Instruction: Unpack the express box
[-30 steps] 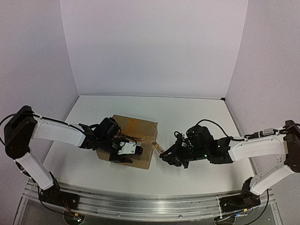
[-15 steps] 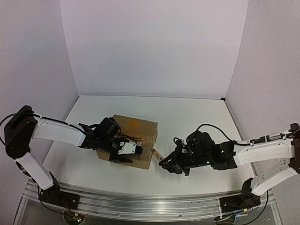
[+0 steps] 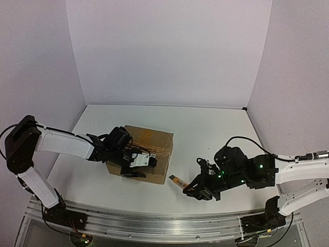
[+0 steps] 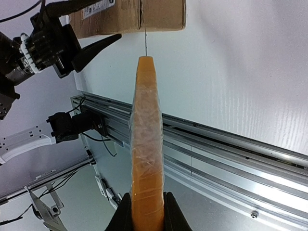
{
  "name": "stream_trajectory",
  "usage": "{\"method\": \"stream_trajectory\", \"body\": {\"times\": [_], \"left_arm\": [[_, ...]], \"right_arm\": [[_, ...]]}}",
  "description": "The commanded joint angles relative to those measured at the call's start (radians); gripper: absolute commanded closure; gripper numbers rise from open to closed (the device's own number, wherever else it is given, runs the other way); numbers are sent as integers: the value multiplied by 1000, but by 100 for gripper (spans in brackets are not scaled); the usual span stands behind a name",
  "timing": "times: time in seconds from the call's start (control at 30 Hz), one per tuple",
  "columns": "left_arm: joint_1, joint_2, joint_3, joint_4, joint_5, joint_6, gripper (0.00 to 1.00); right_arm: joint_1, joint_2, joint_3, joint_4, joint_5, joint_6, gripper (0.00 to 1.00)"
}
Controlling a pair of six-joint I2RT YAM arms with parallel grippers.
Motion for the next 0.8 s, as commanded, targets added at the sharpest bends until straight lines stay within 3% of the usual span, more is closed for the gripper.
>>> {"method": "stream_trajectory", "body": {"times": [0.0, 0.1, 0.33, 0.43, 0.53, 0.63, 0.77], "left_arm": [[17, -39, 43, -216, 59, -39, 31], [17, -68, 132, -324, 130, -39, 21], [79, -37, 407, -555, 284, -130, 12], [205, 141, 592, -617, 247, -206, 14], [344, 421, 958, -811, 208, -270, 14], [390, 645, 1319, -1032, 198, -195, 12], [390, 761, 1445, -1160, 232, -36, 0]], "right_arm": [[-71, -72, 110, -217, 90, -91, 100], [-156, -59, 169, -281, 117, -171, 100], [-291, 102, 281, -344, 108, -295, 100], [-321, 165, 314, -356, 116, -338, 100], [-336, 217, 340, -370, 125, -385, 100], [-343, 261, 368, -376, 119, -428, 100], [-347, 289, 392, -385, 124, -453, 100]]}}
